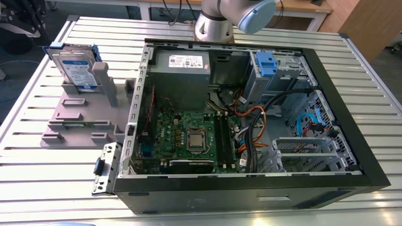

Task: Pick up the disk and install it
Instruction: 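Pick up the disk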

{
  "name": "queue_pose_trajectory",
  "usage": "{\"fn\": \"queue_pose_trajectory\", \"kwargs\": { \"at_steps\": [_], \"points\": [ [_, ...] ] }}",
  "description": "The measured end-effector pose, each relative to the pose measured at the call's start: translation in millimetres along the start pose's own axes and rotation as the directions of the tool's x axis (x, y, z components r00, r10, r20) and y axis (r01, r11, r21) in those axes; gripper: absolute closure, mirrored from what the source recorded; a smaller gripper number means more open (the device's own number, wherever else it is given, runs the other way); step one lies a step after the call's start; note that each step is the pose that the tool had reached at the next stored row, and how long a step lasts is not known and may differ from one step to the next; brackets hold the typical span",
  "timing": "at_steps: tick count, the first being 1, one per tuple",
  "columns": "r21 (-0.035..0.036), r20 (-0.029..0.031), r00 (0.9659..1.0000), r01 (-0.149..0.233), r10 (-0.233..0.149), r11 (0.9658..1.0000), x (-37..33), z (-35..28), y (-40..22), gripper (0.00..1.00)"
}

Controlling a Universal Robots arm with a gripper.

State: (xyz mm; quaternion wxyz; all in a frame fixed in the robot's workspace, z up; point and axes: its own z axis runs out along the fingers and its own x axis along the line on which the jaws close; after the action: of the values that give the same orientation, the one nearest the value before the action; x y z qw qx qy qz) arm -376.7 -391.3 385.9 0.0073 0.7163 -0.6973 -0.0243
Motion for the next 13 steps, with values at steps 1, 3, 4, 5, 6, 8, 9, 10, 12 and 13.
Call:
{"fn": "queue_pose_trajectory", "kwargs": {
  "at_steps": [1,3,4,5,6,8,9,10,12,13],
  "points": [
    [0.0000,0.0000,1.0000,0.001,-0.001,1.0000,0.0,0.0,0.0,0.89],
    [-0.0001,-0.0001,1.0000,0.003,-0.003,1.0000,0.0,0.0,0.0,0.89],
    [-0.0001,-0.0002,1.0000,0.004,-0.004,1.0000,0.0,0.0,0.0,0.89],
    [-0.0001,-0.0002,1.0000,0.005,-0.005,1.0000,0.0,0.0,0.0,0.89],
    [-0.0001,-0.0002,1.0000,0.005,-0.005,1.0000,0.0,0.0,0.0,0.89],
    [-0.0002,-0.0003,1.0000,0.008,-0.008,1.0000,0.0,0.0,0.0,0.89],
    [-0.0002,-0.0003,1.0000,0.008,-0.008,1.0000,0.0,0.0,0.0,0.89],
    [-0.0002,-0.0003,1.0000,0.008,-0.008,1.0000,0.0,0.0,0.0,0.89],
    [-0.0002,-0.0003,1.0000,0.009,-0.009,1.0000,0.0,0.0,0.0,0.89],
    [-0.0003,-0.0004,0.9999,0.010,-0.010,0.9999,0.0,0.0,0.0,0.89]
  ]
}}
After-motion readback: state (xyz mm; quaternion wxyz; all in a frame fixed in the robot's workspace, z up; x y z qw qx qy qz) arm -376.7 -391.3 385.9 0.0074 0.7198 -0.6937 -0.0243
